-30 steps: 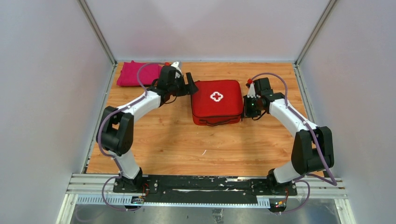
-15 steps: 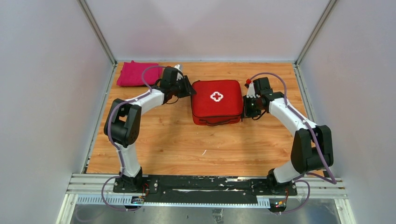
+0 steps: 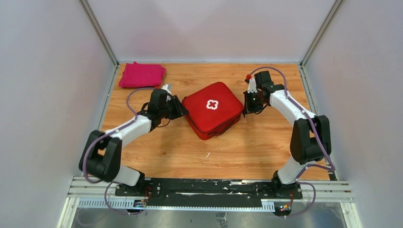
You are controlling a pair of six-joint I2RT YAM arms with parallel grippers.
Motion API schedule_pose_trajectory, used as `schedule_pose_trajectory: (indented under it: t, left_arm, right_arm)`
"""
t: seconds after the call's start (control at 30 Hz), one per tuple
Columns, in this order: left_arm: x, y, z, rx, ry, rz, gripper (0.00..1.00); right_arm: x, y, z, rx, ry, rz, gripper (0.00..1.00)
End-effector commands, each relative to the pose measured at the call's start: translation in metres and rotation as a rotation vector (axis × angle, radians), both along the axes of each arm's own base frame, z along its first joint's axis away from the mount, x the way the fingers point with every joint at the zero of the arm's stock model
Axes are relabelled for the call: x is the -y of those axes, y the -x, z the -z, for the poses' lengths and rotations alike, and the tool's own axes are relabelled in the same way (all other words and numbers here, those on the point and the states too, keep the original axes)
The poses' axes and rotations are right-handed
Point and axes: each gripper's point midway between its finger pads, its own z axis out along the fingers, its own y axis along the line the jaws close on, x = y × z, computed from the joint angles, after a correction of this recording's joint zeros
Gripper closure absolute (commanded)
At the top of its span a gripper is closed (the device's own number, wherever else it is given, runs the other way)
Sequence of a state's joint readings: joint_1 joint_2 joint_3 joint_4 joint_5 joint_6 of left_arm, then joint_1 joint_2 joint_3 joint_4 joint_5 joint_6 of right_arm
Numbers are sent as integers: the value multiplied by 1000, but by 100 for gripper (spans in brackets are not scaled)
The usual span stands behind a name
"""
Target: Organize the medicine kit
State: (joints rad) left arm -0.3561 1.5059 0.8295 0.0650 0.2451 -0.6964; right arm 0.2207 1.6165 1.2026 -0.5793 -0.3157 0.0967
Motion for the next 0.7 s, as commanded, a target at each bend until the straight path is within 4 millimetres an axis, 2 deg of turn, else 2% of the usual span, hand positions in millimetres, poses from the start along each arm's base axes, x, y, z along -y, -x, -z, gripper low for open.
schedule_pose_trajectory:
  t: [0.0, 0.07, 0.13, 0.2, 0.27, 0.37, 0.43, 0.53, 0.67]
  left_arm:
    - [-15, 35, -11, 29, 12, -34, 62]
    - [-32, 58, -3, -5, -37, -68, 52]
    - [-47, 73, -6, -3, -76, -100, 37]
    - [-60, 81, -20, 37, -109, -129, 19]
    - [-74, 84, -42, 94, -154, -160, 10]
    - [-84, 81, -81, 220, -221, -152, 7]
    - [-77, 77, -102, 307, -285, -74, 7]
    - [-47, 72, -121, 415, -433, 94, 7]
    - [0, 72, -120, 519, -594, 346, 6]
  right_arm:
    - [-20, -17, -11, 33, -35, -128, 100]
    - [-28, -23, -15, 50, -35, -199, 100]
    - [-34, -27, -15, 57, -21, -245, 100]
    - [-41, -30, -12, 67, -8, -287, 100]
    - [-48, -31, -8, 69, 6, -321, 100]
    - [-53, -30, -2, 64, 23, -346, 100]
    - [-56, -29, -1, 70, 36, -359, 100]
    - [-61, -32, -4, 99, 33, -374, 100]
    - [-69, -50, -15, 145, 26, -381, 100]
